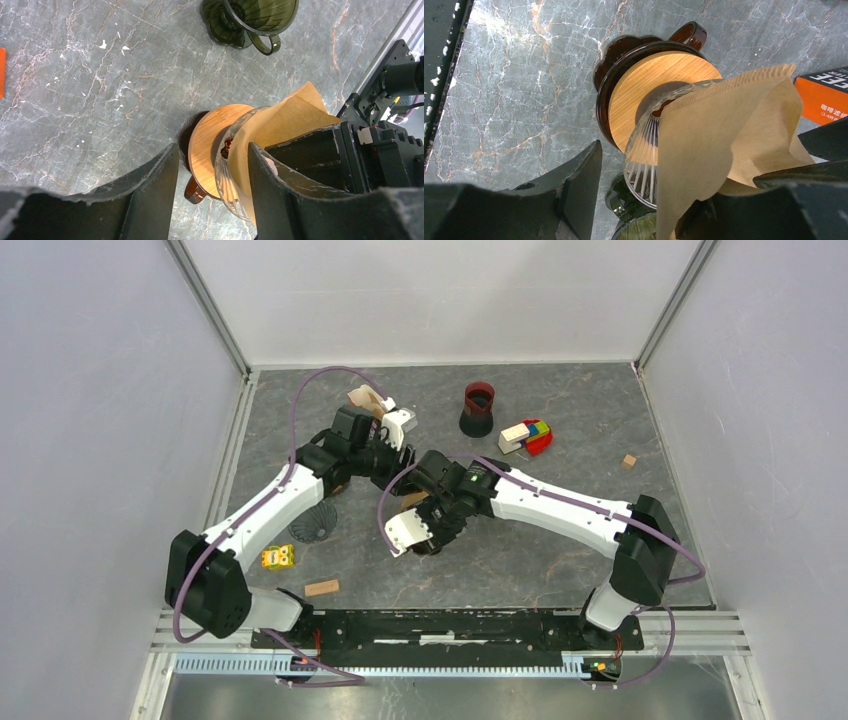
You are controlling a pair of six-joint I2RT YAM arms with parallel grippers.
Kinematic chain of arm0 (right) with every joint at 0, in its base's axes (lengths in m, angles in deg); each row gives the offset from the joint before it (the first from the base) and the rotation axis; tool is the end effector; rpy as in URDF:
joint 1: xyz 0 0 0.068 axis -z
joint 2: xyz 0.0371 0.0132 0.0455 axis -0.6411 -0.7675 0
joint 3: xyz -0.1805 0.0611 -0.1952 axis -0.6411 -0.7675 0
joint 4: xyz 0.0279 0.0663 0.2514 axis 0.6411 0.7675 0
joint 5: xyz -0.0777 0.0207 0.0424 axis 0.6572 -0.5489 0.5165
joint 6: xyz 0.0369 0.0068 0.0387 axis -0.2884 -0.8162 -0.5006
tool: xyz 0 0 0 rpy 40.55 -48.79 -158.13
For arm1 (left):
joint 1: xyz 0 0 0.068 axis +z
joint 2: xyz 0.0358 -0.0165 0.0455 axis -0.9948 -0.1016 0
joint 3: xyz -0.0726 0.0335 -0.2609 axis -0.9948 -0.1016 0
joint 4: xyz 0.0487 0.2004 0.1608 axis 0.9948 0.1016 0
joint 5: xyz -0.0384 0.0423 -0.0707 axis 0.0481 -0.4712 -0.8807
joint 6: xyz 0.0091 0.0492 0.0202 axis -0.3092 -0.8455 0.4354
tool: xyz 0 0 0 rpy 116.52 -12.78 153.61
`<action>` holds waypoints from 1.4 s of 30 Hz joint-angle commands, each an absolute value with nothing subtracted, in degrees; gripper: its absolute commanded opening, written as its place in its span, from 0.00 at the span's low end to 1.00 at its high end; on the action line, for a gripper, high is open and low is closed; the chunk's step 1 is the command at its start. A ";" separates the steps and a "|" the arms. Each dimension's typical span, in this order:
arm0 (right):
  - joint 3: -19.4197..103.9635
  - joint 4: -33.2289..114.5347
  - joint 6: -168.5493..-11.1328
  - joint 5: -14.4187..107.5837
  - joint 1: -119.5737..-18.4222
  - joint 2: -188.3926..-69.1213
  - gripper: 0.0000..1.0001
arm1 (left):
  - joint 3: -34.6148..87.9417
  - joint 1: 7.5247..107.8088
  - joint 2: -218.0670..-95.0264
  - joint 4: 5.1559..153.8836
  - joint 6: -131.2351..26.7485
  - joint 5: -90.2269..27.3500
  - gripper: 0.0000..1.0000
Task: Place the coffee filter in the dripper
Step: Place the coffee filter in the coffee dripper.
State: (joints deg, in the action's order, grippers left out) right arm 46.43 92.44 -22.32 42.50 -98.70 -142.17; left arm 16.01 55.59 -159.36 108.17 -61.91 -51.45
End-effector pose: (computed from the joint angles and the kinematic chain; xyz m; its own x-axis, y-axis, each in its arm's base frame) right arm 0.1674 0.2906 0.2723 0.5330 -0.7686 -0.3537 -0.8458 -0.4724 -0.2480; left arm 0.2509 -0.1558 0.2868 -0.6256 0.3073 -0.7171 0.7038 0.6189 -0.3488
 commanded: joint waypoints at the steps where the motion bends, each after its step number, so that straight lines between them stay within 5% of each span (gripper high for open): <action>1: 45.73 91.70 -22.88 41.90 -98.67 -141.04 0.55 | 19.22 54.45 -159.54 108.90 -66.15 -49.28 0.61; 42: 39.72 87.00 -25.74 40.68 -98.78 -141.63 0.59 | 14.95 51.13 -161.10 111.30 -74.00 -41.72 0.70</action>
State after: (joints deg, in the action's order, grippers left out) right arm 40.85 87.76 -24.88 42.02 -98.70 -142.00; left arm 15.88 51.54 -162.83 112.82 -69.82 -42.68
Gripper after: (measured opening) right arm 0.583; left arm 0.696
